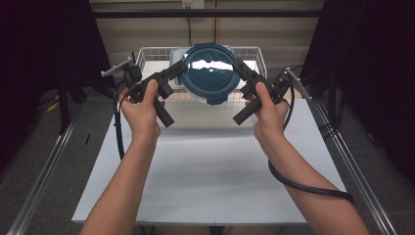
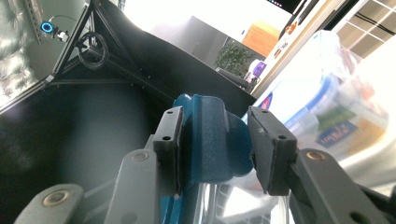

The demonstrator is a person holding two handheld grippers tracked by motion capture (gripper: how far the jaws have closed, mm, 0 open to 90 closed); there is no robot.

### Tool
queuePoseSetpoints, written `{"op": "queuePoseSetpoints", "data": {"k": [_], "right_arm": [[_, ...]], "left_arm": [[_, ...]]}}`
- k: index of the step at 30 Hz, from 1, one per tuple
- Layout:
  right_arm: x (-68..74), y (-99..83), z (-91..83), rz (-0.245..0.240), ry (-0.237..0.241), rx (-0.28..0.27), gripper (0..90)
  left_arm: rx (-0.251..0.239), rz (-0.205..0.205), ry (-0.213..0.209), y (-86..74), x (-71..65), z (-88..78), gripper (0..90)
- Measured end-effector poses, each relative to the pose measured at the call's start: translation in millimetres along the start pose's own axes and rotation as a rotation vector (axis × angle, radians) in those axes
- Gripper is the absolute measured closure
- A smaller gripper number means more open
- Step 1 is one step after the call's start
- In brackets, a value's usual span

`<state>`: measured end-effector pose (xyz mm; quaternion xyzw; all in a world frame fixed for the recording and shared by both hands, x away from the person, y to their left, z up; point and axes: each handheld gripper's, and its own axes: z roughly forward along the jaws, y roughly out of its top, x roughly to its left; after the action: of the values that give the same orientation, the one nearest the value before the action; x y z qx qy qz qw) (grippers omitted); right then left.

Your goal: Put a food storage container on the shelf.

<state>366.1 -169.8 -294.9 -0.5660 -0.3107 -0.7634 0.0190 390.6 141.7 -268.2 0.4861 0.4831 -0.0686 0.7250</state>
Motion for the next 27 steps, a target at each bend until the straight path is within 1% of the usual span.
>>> {"op": "queuePoseSetpoints", "data": {"k": [1, 3, 4, 5, 6, 7, 8, 10, 11, 13, 15, 17, 22, 23, 24, 25, 26, 27], "right_arm": [[1.2, 1.1, 2.3, 0.008, -0.004, -0.002, 58.3], [2.7, 3.3, 7.3, 0.003, -0.001, -0.005, 58.3], [4.2, 4.6, 9.8, 0.009, -0.003, -0.005, 58.3], [4.6, 5.7, 12.7, 0.002, -0.005, -0.009, 58.3], [5.5, 7.0, 15.5, 0.003, -0.008, -0.008, 58.3], [6.3, 8.0, 18.2, 0.005, -0.012, -0.011, 58.3], [6.7, 9.3, 21.1, 0.001, -0.012, -0.012, 58.3], [8.0, 11.7, 27.1, -0.005, -0.018, -0.017, 58.3], [8.9, 13.2, 29.8, -0.002, -0.02, -0.018, 58.3], [9.2, 15.5, 35.7, -0.008, -0.023, -0.019, 58.2], [9.4, 17.7, 41.2, -0.004, -0.03, -0.022, 58.2], [8.1, 19.3, 46.5, -0.007, -0.036, -0.03, 58.2], [2.0, 23.1, 57.8, 0.006, -0.055, -0.038, 58.2], [0.7, 23.6, 60.2, 0.005, -0.057, -0.043, 58.2], [0.5, 24.1, 62.2, 0.016, -0.063, -0.045, 58.2], [-0.1, 24.9, 64.1, 0.018, -0.066, -0.045, 58.2], [-0.7, 25.8, 66.3, 0.011, -0.072, -0.046, 58.2], [-0.4, 26.9, 68.5, 0.016, -0.077, -0.049, 58.2]], "left_arm": [[-0.004, -0.009, -0.002, 2.3, -0.3, 1.4, 59.6], [-0.009, -0.013, -0.007, 7.2, 0.5, 3.9, 59.6], [-0.009, -0.006, -0.004, 9.5, 1.5, 5.1, 59.7], [-0.013, -0.016, -0.008, 11.7, 1.6, 6.8, 59.7], [-0.017, -0.013, -0.004, 13.8, 2.8, 8.5, 59.7], [-0.018, -0.025, -0.01, 16.2, 3.6, 10.0, 59.7], [-0.023, -0.019, -0.004, 18.7, 5.0, 11.9, 59.7], [-0.027, -0.039, -0.008, 22.0, 6.2, 14.6, 59.7], [-0.029, -0.037, -0.006, 23.9, 7.6, 15.7, 59.7], [-0.037, -0.053, -0.005, 26.7, 10.7, 19.1, 59.7], [-0.038, -0.058, -0.007, 29.3, 13.8, 22.3, 59.8], [-0.051, -0.072, -0.001, 31.5, 15.7, 26.6, 59.8], [-0.036, -0.062, 0.02, 37.0, 23.3, 34.5, 59.8], [-0.048, -0.076, 0.02, 37.8, 24.0, 36.6, 59.8], [-0.05, -0.071, 0.021, 38.6, 25.3, 38.0, 59.9], [-0.05, -0.08, 0.025, 39.8, 26.0, 39.7, 59.8], [-0.05, -0.096, 0.018, 40.9, 27.2, 41.2, 59.9], [-0.045, -0.085, 0.024, 42.3, 28.9, 42.3, 59.9]]}}
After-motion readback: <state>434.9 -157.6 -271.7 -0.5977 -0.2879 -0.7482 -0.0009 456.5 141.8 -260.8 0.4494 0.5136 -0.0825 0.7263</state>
